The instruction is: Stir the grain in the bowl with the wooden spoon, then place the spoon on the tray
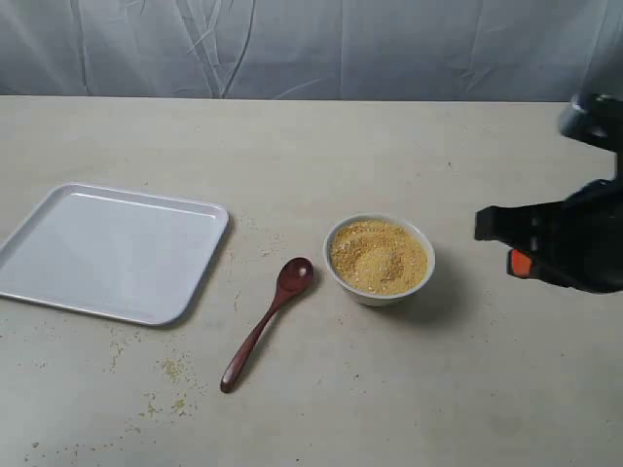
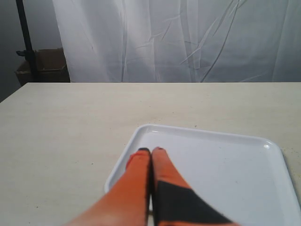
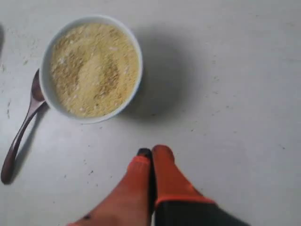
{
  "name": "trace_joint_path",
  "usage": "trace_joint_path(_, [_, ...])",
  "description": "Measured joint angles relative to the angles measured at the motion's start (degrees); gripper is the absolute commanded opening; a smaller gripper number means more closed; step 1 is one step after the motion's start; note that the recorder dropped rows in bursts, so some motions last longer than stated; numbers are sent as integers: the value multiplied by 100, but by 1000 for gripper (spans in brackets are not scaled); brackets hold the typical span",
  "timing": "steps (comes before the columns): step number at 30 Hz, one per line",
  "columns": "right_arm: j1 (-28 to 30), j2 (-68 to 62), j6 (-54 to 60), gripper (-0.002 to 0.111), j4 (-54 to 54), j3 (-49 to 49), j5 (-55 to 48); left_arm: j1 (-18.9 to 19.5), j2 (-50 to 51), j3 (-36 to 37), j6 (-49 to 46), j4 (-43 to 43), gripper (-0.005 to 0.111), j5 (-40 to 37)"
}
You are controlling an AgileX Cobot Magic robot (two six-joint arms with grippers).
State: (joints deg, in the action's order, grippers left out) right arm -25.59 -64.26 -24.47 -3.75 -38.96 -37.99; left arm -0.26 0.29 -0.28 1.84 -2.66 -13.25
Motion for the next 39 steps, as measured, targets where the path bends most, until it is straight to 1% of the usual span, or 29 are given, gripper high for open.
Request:
trace_joint_path(3, [-791,-569,-786,-1,502,-463,-170,0,0,0,0,0,0,0])
trace_joint_path(8, [-2223,-1671,-2759,-1,1863,-1265,-290,0,0,0,0,0,0,0])
trace_joint_path(10, [-2647,-2145,-3346,-1,2252,-1619,-342,0,0,0,0,0,0,0])
trace_joint_path(12, [-3020,-2685,-3773,-1,2417,-2046,-342,0,0,0,0,0,0,0])
trace_joint_path(16, [-3551,-3717,-4220,-1,2542,-2831,-308,0,0,0,0,0,0,0])
trace_joint_path(20, [-3854,-4429,-5165,-1,2731,-3254,-300,0,0,0,0,0,0,0])
trace_joint_path(24, [-3942,-4790,-6634,-1,3173,-3350,-618,0,0,0,0,0,0,0])
trace_joint_path(26, [-3956,-4864,-7101,-1,3295,-3360,-763,0,0,0,0,0,0,0])
trace_joint_path(29, [-3956,-4930,-7443,-1,3368,-3360,-715,0,0,0,0,0,0,0])
trace_joint_path(34, [-3956,-5080,-7904,-1,3452,-3373,-278,0,0,0,0,0,0,0])
trace_joint_path(39, [-3956,-5245,-8063,0,3478,-3373,-245,0,0,0,0,0,0,0])
